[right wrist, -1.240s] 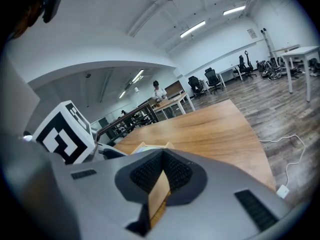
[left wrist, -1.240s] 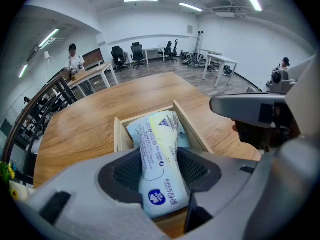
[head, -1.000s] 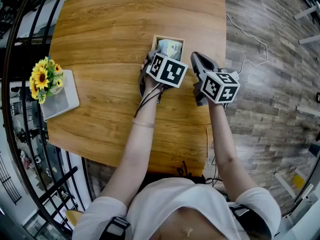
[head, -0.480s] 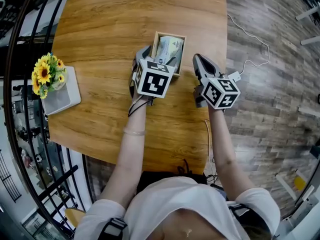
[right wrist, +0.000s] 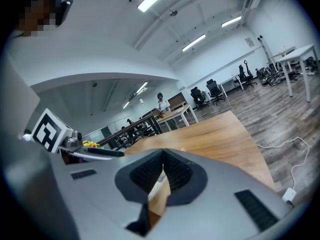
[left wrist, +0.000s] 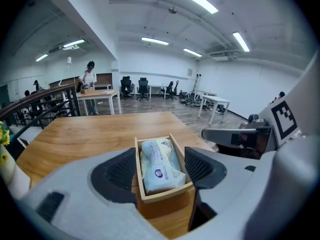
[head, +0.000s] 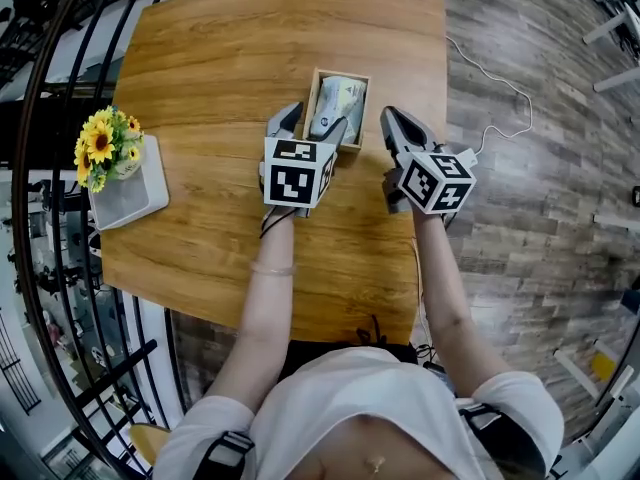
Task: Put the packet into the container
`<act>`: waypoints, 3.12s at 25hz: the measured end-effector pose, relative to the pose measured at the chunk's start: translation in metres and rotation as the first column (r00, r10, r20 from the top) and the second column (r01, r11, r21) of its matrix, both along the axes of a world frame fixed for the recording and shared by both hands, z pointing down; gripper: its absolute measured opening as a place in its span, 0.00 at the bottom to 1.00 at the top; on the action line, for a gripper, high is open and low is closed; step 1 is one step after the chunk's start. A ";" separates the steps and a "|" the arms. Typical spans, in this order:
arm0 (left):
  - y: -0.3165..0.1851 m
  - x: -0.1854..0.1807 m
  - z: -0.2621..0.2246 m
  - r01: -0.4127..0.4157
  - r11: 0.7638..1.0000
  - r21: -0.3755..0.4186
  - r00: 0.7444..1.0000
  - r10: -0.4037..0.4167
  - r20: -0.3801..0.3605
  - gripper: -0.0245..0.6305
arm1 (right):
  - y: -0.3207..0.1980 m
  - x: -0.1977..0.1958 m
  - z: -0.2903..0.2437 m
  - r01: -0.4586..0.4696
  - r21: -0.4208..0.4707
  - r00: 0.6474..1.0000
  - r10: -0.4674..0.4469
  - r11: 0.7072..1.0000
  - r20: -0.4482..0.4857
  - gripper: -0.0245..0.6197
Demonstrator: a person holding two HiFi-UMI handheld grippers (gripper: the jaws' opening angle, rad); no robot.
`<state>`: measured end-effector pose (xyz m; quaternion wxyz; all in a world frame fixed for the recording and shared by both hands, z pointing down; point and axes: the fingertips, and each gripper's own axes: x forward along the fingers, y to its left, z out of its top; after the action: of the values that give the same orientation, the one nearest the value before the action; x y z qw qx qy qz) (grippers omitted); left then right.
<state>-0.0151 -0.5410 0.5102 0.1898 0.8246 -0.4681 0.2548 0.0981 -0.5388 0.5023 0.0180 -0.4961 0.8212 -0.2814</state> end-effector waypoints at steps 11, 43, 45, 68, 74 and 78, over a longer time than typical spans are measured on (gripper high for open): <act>0.013 -0.011 -0.020 0.069 0.991 0.113 0.998 -0.067 -0.015 0.22 | 0.018 -0.015 -0.027 0.016 0.034 1.000 -0.015 0.999 -0.010 0.06; 0.104 0.005 -0.068 0.076 0.938 0.338 0.982 -0.012 -0.188 0.05 | 0.111 -0.036 -0.065 -0.077 0.180 0.993 0.092 0.981 -0.076 0.06; 0.111 0.004 -0.071 0.086 0.928 0.364 0.980 -0.012 -0.200 0.05 | 0.119 -0.034 -0.066 -0.092 0.221 0.989 0.114 0.971 -0.089 0.06; 0.213 0.011 -0.099 0.073 0.900 0.429 0.963 0.048 -0.264 0.05 | 0.227 -0.031 -0.106 -0.099 0.346 0.983 0.146 0.933 -0.113 0.05; 0.216 0.008 -0.094 0.069 0.906 0.417 0.965 0.046 -0.260 0.05 | 0.229 -0.032 -0.101 -0.106 0.326 0.980 0.153 0.939 -0.124 0.05; 0.214 0.006 -0.093 0.078 0.909 0.409 0.964 0.036 -0.265 0.05 | 0.230 -0.034 -0.099 -0.108 0.315 0.979 0.155 0.943 -0.128 0.05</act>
<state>-0.0095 -0.3267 0.4170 0.0739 0.8675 -0.4907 0.0341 0.0643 -0.3084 0.4030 0.0513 -0.5611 0.8188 -0.1100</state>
